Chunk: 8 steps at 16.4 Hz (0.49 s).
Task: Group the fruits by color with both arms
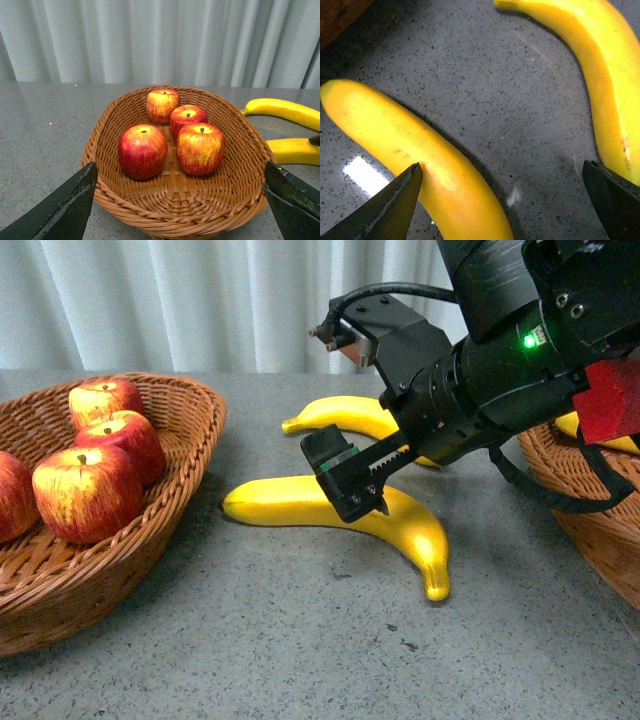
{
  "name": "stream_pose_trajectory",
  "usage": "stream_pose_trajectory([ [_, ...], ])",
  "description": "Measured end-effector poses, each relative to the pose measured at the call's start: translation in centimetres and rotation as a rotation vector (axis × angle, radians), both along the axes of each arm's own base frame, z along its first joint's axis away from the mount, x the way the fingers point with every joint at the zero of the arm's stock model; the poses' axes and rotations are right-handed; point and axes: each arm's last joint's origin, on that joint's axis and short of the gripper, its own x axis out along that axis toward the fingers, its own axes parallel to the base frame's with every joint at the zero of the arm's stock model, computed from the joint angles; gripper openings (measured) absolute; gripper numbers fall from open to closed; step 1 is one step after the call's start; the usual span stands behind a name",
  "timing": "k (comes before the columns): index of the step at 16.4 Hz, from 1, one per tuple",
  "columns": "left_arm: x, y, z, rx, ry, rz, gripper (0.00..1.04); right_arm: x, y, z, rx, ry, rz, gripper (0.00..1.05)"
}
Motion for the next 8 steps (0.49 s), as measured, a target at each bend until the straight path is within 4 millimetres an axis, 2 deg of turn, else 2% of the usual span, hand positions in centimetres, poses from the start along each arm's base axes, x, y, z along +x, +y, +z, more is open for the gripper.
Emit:
stream_pose_trajectory([
  [8, 0.0, 0.0, 0.0, 0.000, 0.000, 0.000, 0.98, -0.2, 1.2, -0.6, -0.018, 0.035, 0.065, 0.98],
])
